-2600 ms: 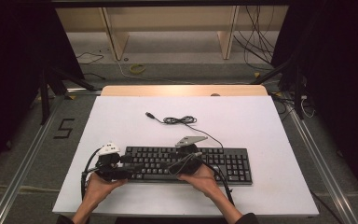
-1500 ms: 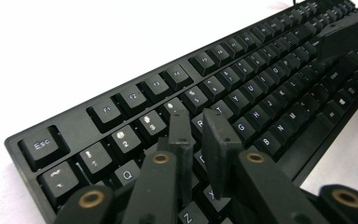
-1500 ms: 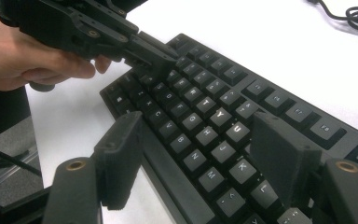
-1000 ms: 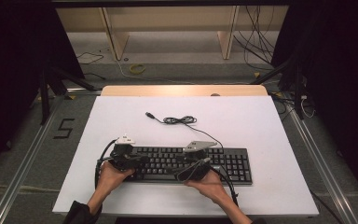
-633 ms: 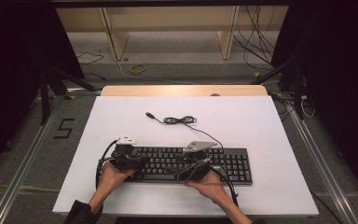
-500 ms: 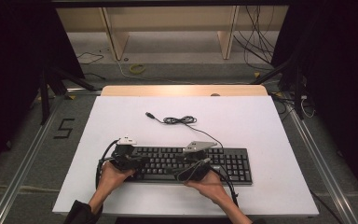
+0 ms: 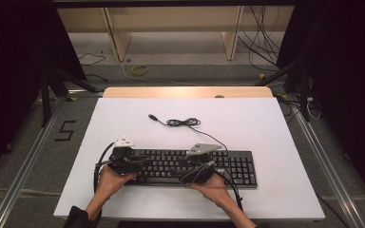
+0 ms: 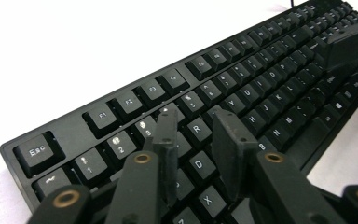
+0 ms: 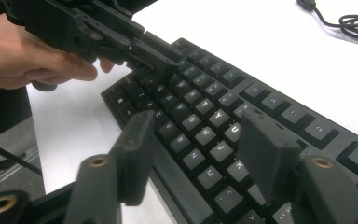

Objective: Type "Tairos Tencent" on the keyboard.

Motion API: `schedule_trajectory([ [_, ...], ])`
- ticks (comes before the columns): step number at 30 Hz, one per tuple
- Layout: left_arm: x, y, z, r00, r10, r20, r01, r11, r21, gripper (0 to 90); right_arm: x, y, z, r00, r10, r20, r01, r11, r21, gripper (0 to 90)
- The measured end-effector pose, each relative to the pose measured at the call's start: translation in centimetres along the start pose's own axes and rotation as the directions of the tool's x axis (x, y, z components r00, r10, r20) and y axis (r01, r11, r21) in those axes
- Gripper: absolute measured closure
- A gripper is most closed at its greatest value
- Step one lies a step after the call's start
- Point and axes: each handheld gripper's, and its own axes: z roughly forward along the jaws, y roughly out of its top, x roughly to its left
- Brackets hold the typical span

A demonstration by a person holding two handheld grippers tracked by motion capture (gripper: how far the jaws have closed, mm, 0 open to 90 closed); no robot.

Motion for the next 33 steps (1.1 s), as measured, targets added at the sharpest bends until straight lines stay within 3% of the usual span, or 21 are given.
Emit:
schedule_trajectory([
  [19, -0.1, -0.4, -1.3, 0.9990, -0.036, 0.027, 0.037, 0.9984, -0.041, 42.9, 0.3, 0.0, 0.9, 0.9995, -0.031, -0.011, 0.031, 0.999, 0.026, 73.5],
  [33, -0.3, -0.7, -1.9, 0.9981, -0.040, 0.046, 0.044, 0.9957, -0.082, 36.4, 0.3, 0.0, 2.1, 0.9992, -0.040, -0.003, 0.040, 0.997, 0.064, 89.3],
])
